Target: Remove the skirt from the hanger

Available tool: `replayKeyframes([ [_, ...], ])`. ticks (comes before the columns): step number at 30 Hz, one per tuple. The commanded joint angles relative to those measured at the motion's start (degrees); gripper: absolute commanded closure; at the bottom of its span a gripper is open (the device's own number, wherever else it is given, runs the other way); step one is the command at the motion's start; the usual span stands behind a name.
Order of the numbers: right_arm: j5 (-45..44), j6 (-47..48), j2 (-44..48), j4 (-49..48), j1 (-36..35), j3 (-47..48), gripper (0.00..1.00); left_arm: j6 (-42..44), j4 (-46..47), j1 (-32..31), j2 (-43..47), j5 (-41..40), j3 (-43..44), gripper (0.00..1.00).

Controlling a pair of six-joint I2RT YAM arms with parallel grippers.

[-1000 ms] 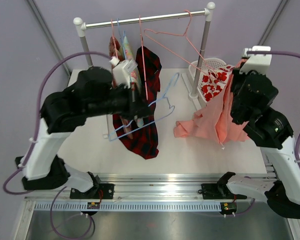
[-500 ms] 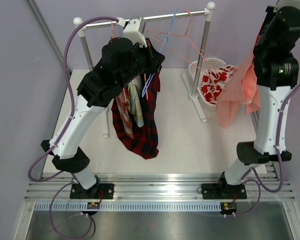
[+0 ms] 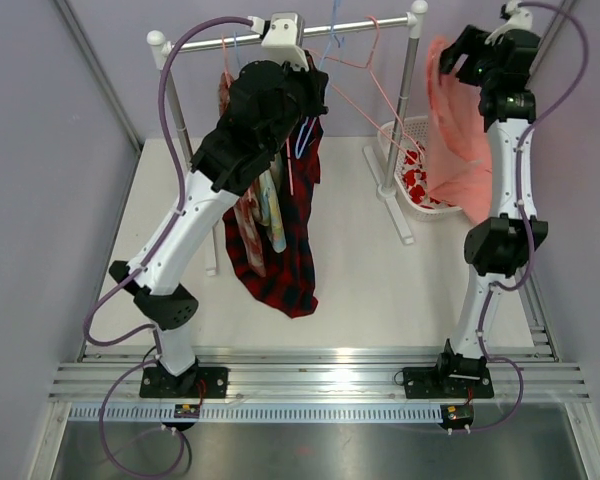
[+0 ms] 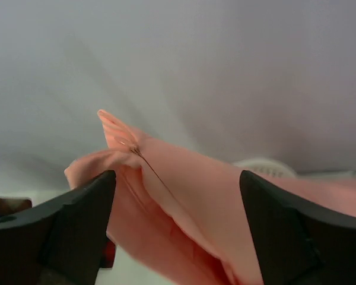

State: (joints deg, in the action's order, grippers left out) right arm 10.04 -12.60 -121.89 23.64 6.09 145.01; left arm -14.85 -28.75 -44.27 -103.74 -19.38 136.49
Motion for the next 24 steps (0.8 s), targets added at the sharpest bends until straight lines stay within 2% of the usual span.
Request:
replayKeyframes([
  [1, 10.3, -5.7, -5.5, 1.2, -0.4, -2.4, 0.02, 0.4, 6.1, 1.8, -2.6, -2.2, 3.7, 1.0],
  [3, 8.8, -6.4, -6.0, 4.1, -0.6, -7.0, 0.01, 0.7, 7.3, 2.2, -3.1, -2.5, 3.7, 1.0],
  [4, 8.7, -7.3, -4.3, 1.7, -0.7, -11.8, 0.01, 0.8, 7.7, 2.3, -3.4, -2.9, 3.5, 1.0],
  [5, 8.5, -8.0, 1.2, -2.0, -0.8, -24.6, 0.01, 0.7, 8.3, 2.7, -3.9, -2.9, 3.6, 1.0],
  [6, 9.0, -9.8, 4.4, -11.1, -0.9, -31.4, 0.01, 0.4, 8.4, 3.0, -4.4, -2.9, 3.9, 1.0],
  [8, 9.8, -10.9, 12.3, -17.5, -1.0, -45.5, 0.01, -0.2, 8.2, 3.5, -5.5, -3.3, 4.4, 1.0],
  [10, 10.3, -11.6, 17.4, -19.3, -1.2, -51.9, 0.01, -0.8, 8.2, 3.9, -5.9, -3.5, 4.3, 1.0],
  [16, 9.1, -10.0, 30.4, -17.4, -1.2, -61.2, 0.0, -5.0, 6.8, 4.5, -6.3, -2.2, 2.4, 1.0],
  [20, 7.3, -8.8, 37.6, -14.0, -1.1, -63.4, 0.01, -7.4, 7.1, 4.5, -3.7, -1.5, -3.7, 1.0],
  [24, 8.2, -9.1, 43.8, -12.3, -1.2, -66.1, 0.0, -9.6, 5.1, 4.5, -3.4, -0.3, -5.4, 1.0],
])
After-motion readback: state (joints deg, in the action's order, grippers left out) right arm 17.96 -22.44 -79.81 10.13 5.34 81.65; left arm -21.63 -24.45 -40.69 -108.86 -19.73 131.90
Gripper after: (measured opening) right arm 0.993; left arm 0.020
